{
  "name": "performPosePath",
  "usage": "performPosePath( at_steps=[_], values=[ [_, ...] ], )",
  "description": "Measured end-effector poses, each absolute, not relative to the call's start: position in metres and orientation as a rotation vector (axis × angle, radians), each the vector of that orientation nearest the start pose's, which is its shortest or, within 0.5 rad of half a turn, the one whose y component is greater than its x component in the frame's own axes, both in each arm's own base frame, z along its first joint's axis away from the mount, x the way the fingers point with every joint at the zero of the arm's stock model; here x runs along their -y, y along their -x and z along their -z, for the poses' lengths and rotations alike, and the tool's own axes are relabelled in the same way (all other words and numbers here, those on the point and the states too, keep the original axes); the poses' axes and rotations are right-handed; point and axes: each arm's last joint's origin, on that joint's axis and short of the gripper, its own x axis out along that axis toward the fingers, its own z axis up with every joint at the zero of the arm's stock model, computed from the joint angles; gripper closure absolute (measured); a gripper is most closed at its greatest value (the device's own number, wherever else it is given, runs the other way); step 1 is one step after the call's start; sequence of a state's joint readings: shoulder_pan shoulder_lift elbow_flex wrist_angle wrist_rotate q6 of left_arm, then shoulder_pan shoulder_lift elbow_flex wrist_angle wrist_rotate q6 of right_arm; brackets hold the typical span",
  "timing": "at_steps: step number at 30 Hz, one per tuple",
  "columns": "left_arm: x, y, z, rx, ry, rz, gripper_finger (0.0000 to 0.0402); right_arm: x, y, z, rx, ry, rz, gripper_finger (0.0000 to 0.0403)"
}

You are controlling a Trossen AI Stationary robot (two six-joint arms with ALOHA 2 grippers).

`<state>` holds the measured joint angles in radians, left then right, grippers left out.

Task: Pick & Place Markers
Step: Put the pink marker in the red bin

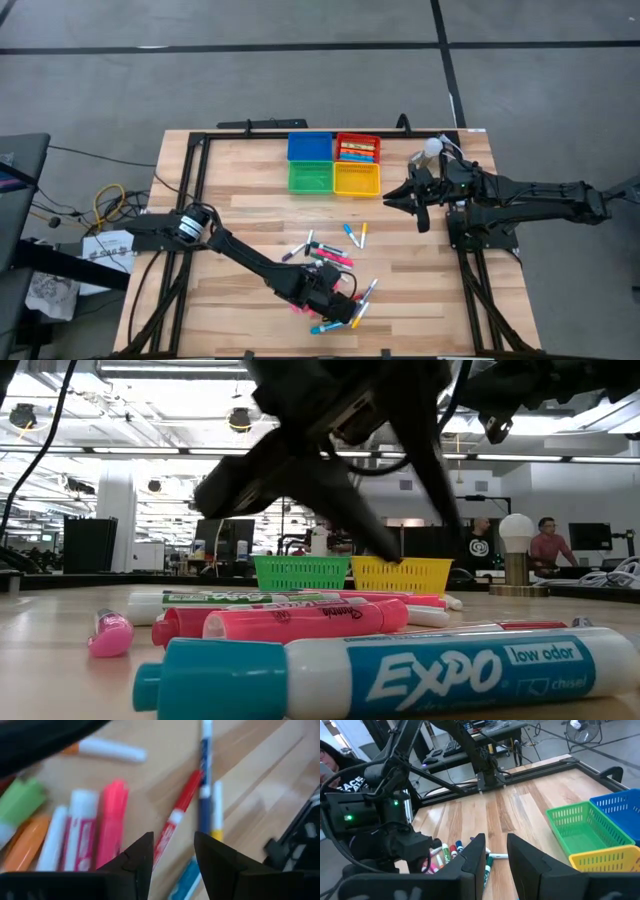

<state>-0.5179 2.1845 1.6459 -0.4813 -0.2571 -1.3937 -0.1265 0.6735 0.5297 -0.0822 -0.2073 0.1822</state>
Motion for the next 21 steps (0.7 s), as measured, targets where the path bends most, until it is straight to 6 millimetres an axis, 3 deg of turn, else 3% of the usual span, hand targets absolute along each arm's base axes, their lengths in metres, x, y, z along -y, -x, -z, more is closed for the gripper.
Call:
performPosePath(
  at_steps=[4, 14, 21],
  values=[
    [0.218, -0.400, -0.159, -0.968, 0.871, -0.509, 0.0260, 0.014, -0.158, -0.271, -0.230, -0.218, -0.060, 0.0333],
    [0.217, -0.401, -0.158, -0.977, 0.889, -0.501, 0.0260, 0.014, -0.158, -0.271, -0.230, -0.211, -0.062, 0.0333],
    [0.216, -0.403, -0.141, -1.028, 0.884, -0.512, 0.0260, 0.014, -0.158, -0.271, -0.230, -0.210, -0.062, 0.0333]
  ],
)
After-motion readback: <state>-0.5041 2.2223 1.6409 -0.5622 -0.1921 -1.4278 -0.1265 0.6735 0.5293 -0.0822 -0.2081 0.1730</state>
